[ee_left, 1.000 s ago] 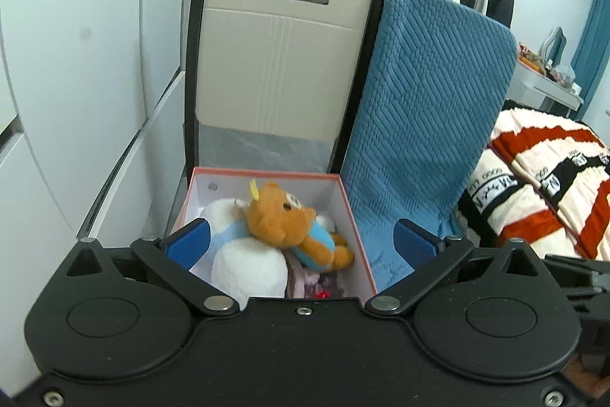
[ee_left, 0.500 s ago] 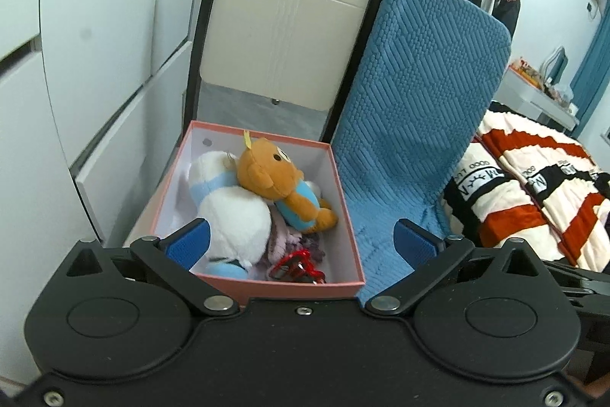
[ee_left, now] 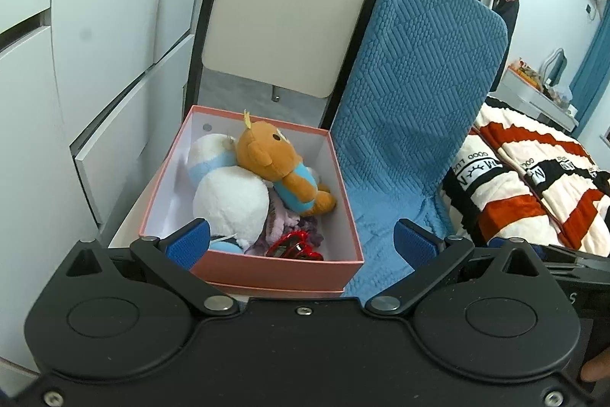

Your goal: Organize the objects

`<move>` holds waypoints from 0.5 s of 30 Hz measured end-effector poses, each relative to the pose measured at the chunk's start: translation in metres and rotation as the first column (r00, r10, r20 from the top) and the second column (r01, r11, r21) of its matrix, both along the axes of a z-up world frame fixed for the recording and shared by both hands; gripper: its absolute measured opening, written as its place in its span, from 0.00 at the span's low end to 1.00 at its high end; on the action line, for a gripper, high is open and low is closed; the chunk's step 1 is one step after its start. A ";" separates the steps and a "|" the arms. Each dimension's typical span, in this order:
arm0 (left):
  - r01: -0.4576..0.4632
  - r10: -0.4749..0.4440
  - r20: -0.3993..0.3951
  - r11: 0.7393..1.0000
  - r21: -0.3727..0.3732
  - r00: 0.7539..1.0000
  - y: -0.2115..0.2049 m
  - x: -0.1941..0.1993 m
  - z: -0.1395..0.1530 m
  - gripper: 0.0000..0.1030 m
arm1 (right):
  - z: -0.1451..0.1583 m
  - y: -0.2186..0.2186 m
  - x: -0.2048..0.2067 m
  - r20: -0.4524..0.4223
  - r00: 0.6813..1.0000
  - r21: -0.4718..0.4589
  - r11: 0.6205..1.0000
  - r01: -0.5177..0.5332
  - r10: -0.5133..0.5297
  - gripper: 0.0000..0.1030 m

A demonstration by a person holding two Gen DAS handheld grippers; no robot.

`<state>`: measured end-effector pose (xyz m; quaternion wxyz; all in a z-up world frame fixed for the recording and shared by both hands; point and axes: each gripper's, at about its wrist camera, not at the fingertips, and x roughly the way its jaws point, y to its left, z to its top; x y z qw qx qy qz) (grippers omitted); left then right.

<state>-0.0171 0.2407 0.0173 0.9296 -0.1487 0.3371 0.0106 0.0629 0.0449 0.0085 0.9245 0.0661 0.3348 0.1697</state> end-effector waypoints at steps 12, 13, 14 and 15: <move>0.005 -0.005 0.000 1.000 0.015 1.000 -0.002 -0.011 -0.006 0.99 | 0.003 -0.006 -0.004 -0.005 1.000 0.022 1.000 0.018 -0.018 0.92; 0.000 0.000 0.000 1.000 0.012 1.000 -0.001 -0.011 -0.006 0.99 | 0.003 -0.006 -0.005 -0.006 1.000 0.021 1.000 0.017 -0.017 0.92; -0.007 0.007 0.001 1.000 0.012 1.000 0.000 -0.011 -0.006 0.99 | 0.002 -0.006 -0.005 -0.006 1.000 0.023 1.000 0.016 -0.016 0.92; -0.012 0.012 0.003 1.000 0.014 1.000 0.001 -0.012 -0.005 1.00 | 0.003 -0.006 -0.005 -0.006 1.000 0.026 1.000 0.016 -0.016 0.92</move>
